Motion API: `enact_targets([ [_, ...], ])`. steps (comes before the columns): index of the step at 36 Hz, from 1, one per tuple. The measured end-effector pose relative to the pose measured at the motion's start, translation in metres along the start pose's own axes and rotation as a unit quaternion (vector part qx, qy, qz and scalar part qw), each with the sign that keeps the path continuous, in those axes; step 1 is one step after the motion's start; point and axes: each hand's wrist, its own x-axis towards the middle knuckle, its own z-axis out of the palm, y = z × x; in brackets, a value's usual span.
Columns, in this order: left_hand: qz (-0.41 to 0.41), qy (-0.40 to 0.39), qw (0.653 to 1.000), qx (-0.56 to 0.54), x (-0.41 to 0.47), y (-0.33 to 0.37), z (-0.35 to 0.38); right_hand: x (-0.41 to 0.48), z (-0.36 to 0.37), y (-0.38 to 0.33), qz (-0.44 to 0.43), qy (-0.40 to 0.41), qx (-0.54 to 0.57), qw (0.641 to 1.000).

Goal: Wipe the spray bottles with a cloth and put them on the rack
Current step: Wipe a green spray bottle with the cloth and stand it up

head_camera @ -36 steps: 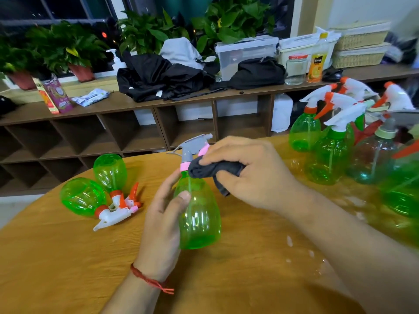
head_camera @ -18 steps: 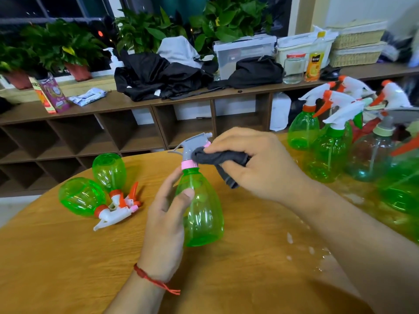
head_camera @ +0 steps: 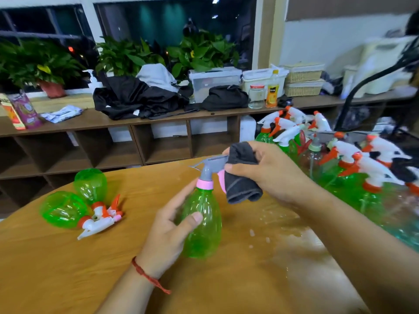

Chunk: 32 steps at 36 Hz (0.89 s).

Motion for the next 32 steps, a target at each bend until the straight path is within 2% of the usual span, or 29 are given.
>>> enact_targets([
  [4, 0.007, -0.054, 0.998, 0.03, 0.002, 0.012, 0.022, -0.026, -0.017, -0.003, -0.024, 0.072, -0.026, 0.997],
  [10, 0.03, -0.13, 0.972, 0.192, 0.037, 0.01, 0.051, -0.044, -0.061, -0.012, -0.085, 0.159, -0.143, 0.973],
  [13, 0.015, -0.147, 0.97, 0.193, 0.06, 0.012, 0.078, -0.045, -0.083, -0.013, -0.092, 0.186, -0.187, 0.96],
  [20, 0.014, -0.138, 0.963, 0.231, 0.113, 0.011, 0.149, -0.038, -0.129, -0.008, -0.056, 0.251, -0.178, 0.95],
  [24, -0.02, -0.131, 0.958, 0.256, 0.131, -0.007, 0.181, -0.035, -0.147, -0.009, -0.04, 0.283, -0.158, 0.945],
  [29, -0.064, -0.158, 0.943, 0.286, 0.133, -0.027, 0.212, -0.03, -0.164, -0.008, -0.024, 0.283, -0.15, 0.947],
  [32, -0.081, -0.144, 0.943, 0.288, 0.13, -0.038, 0.223, -0.029, -0.168, -0.006, -0.019, 0.284, -0.158, 0.946],
])
